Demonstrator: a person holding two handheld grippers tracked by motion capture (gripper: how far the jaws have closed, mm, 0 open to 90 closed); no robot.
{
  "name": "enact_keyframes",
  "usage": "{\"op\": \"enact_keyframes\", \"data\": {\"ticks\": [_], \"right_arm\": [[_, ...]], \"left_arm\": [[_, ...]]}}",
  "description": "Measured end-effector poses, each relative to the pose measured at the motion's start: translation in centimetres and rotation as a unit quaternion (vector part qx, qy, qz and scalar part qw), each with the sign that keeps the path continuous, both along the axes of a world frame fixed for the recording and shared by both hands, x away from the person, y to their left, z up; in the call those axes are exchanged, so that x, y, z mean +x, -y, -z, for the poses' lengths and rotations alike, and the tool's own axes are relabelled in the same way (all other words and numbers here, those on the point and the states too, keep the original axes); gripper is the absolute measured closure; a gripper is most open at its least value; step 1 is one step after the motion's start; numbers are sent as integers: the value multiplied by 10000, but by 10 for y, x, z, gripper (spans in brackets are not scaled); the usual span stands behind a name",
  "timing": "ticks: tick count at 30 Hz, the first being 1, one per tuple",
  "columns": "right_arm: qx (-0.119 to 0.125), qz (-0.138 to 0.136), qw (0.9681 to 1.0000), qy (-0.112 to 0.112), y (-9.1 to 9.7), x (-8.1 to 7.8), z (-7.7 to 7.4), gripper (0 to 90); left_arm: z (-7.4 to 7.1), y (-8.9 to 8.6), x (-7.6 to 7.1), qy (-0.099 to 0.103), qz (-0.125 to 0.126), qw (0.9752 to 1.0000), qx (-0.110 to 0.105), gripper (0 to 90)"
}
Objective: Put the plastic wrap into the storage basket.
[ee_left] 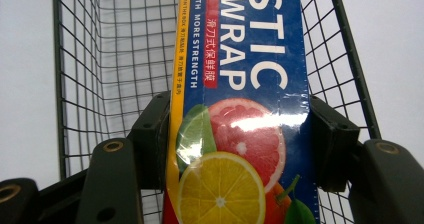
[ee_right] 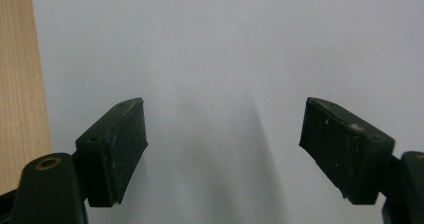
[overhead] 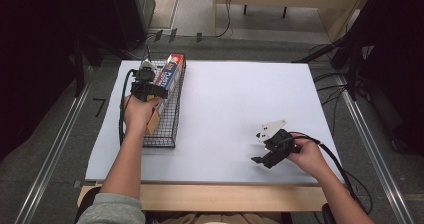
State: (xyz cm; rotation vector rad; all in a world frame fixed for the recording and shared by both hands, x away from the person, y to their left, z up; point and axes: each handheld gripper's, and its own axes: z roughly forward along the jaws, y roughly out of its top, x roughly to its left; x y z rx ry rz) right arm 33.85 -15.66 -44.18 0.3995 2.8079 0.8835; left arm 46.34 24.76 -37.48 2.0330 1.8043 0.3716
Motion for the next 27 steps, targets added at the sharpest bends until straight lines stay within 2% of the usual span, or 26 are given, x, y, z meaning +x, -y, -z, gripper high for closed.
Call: {"op": "enact_keyframes", "data": {"ticks": [3,10,20,23,25,27], "right_arm": [[-7,-24,10000,-21,0,0,0,192],[-62,-35,10000,-26,-1,0,2,192],[-62,-48,10000,-25,-1,1,2,192],[-53,-62,10000,-22,-2,1,2,192],[-64,-64,10000,-13,-2,0,2,192],[-74,-72,9999,2,-2,0,2,192]], "left_arm": [[6,2,1,-74,-11,10000,26,392],[7,4,1,-60,22,10000,13,391],[13,12,0,-196,90,9994,271,392],[16,14,-1,-208,82,9994,265,387],[20,14,0,-226,72,9996,161,383],[23,16,0,-303,121,9993,165,377]]}}
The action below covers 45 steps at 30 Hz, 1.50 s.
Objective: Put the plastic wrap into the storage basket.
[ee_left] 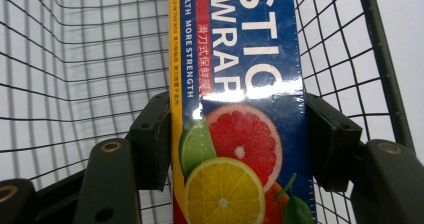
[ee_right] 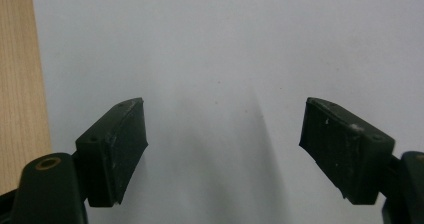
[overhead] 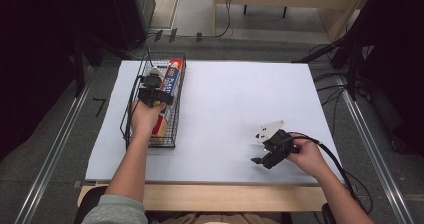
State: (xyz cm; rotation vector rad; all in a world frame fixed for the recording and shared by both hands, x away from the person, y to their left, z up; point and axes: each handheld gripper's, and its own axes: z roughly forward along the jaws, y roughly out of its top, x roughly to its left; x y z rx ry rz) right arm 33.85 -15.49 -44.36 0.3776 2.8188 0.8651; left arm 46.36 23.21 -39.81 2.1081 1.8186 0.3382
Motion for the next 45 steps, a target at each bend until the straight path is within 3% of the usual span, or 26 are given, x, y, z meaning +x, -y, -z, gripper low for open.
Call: {"op": "enact_keyframes", "data": {"ticks": [2,10,13,16,23,31,35,37,39,40,42,43,44,45], "right_arm": [[4,-5,10000,-6,0,0,0,192],[7,-11,10000,-4,0,0,0,192],[11,0,10000,-4,0,0,0,192],[33,3,10000,-1,0,-1,-1,192],[119,55,9999,-105,0,0,-1,191],[166,123,9996,-181,0,1,-2,191],[183,162,9994,-225,-1,2,-1,191],[182,179,9994,-245,-1,2,-1,191],[153,219,9993,-279,-1,3,-1,191],[157,242,9992,-287,-1,3,-1,191],[165,248,9991,-297,-1,3,-1,191],[165,248,9991,-297,-1,3,-1,191],[168,250,9991,-304,-1,3,-1,191],[170,249,9991,-308,-1,3,-1,191]], "left_arm": [[4,1,1,-83,58,9999,25,372],[3,2,0,-3,99,10000,-10,354],[-8,3,-4,297,200,9993,-100,333],[-16,3,-5,338,298,9990,-62,309],[-36,2,-25,490,770,9945,-505,281],[-44,15,-56,617,1462,9848,-706,282],[-42,23,-70,615,1798,9784,-817,285],[-42,25,-73,626,1840,9773,-849,286],[-41,31,-83,600,2116,9713,-903,286],[-41,31,-83,600,2116,9713,-903,287],[-37,40,-91,647,2401,9647,-861,285],[-37,40,-91,647,2401,9647,-861,285],[-34,45,-95,648,2554,9613,-807,285],[-32,48,-97,641,2617,9595,-824,285]]}}
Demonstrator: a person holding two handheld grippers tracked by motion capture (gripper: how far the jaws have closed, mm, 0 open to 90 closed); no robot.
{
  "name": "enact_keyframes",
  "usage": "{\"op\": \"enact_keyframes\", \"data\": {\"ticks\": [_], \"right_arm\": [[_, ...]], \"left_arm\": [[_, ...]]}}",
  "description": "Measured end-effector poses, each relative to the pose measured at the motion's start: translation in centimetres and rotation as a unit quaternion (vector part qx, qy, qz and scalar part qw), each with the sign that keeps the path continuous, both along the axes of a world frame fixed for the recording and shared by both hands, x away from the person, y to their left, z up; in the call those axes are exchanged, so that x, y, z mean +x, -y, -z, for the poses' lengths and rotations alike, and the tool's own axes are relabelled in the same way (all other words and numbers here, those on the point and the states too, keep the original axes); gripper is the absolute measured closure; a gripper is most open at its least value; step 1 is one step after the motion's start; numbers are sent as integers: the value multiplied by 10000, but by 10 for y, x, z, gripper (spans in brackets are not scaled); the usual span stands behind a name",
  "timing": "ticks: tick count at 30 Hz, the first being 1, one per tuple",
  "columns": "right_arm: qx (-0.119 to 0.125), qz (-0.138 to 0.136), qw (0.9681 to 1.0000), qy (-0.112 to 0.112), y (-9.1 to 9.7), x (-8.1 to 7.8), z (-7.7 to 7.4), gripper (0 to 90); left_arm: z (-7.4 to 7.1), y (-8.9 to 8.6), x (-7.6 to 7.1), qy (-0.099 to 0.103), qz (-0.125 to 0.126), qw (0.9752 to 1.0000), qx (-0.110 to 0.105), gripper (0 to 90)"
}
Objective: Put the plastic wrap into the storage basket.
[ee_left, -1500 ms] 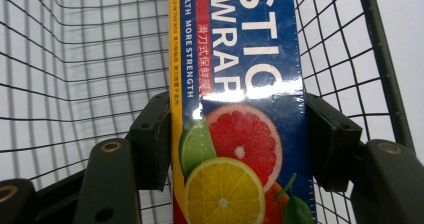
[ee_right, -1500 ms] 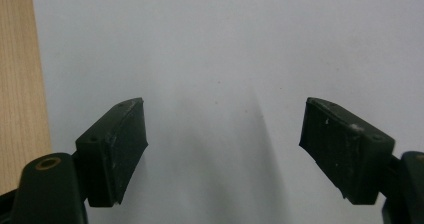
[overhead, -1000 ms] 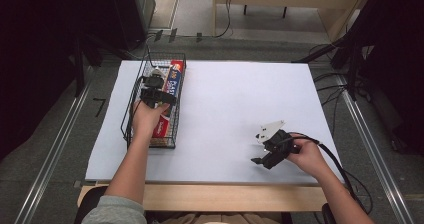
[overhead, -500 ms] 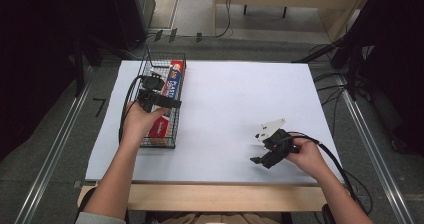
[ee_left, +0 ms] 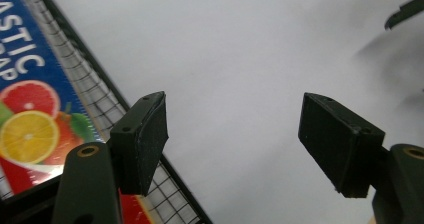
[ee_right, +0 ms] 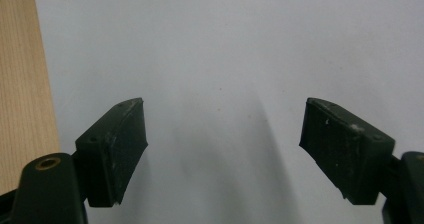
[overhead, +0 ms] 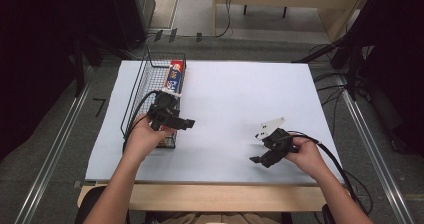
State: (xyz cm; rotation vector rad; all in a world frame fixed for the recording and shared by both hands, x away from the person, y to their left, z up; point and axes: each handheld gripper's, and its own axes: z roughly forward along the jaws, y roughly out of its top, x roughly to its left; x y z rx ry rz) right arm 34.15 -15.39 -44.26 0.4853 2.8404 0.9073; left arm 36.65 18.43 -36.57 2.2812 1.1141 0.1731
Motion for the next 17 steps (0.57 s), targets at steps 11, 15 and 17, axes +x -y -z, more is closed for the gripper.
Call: {"op": "enact_keyframes", "data": {"ticks": [11,15,17], "right_arm": [[-26,-13,10000,-32,0,2,1,191],[-19,-12,10000,-58,0,2,1,191],[-22,-8,10000,-60,0,2,1,191]], "left_arm": [[10,22,-13,12,561,9984,-27,271],[13,28,-15,5,668,9977,-79,259],[13,31,-16,31,699,9975,-69,256]]}}
